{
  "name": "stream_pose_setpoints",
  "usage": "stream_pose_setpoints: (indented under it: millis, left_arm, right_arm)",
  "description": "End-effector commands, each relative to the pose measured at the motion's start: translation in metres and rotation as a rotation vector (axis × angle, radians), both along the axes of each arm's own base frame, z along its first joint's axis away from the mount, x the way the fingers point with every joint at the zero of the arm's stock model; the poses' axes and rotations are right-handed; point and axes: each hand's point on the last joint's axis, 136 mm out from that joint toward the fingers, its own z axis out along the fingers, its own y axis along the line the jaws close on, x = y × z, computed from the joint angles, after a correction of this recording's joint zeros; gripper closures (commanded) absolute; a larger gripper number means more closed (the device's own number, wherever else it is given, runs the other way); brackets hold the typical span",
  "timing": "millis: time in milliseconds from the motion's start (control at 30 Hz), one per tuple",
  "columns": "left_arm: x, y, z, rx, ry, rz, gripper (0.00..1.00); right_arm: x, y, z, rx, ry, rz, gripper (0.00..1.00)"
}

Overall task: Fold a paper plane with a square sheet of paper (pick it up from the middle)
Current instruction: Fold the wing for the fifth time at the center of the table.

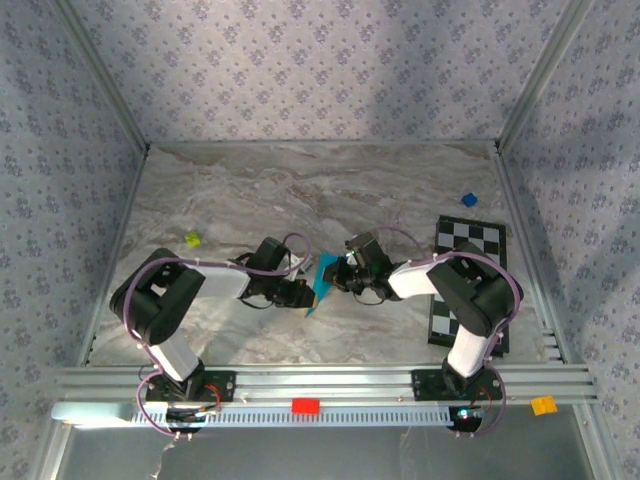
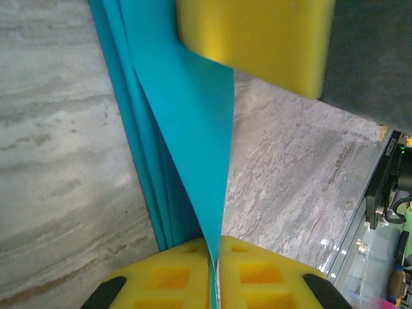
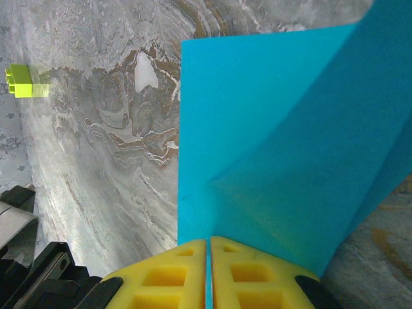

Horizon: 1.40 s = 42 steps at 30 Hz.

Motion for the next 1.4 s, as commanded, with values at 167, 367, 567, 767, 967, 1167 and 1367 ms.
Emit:
stream_pose_setpoints:
  millis: [167,367,567,767,967,1167,1367]
  left_arm:
    - [-0.002,0.001,0.018,-0.023,-0.03,0.034,0.76]
    - [0.009,0.003,0.022,-0.029,-0.042,0.077,0.74]
    - [0.006,0.002,0.017,-0.024,-0.013,0.062,0.81]
    - [0.0,0.002,0.01,-0.024,0.017,0.043,0.91]
    - [-0.008,0.004,0.003,-0.021,0.043,0.018,1.0]
    - [-0.023,0.01,-0.008,-0.014,0.091,-0.016,1.0]
    - [-0.029,0.015,-0.016,0.012,0.114,-0.023,0.99]
  right_arm:
    - [-0.014,-0.021,-0.037,-0.105,0.091,-0.034,0.89]
    - [-0.013,-0.019,-0.037,-0.104,0.093,-0.027,0.89]
    - [-0.013,-0.019,-0.037,-0.103,0.095,-0.028,0.89]
    - [-0.013,-0.018,-0.037,-0.104,0.096,-0.027,0.89]
    - [-0.015,-0.021,-0.042,-0.12,0.107,-0.033,0.89]
    - [-0.016,-0.024,-0.046,-0.134,0.114,-0.04,0.89]
    - [-0.016,-0.024,-0.048,-0.14,0.12,-0.043,0.89]
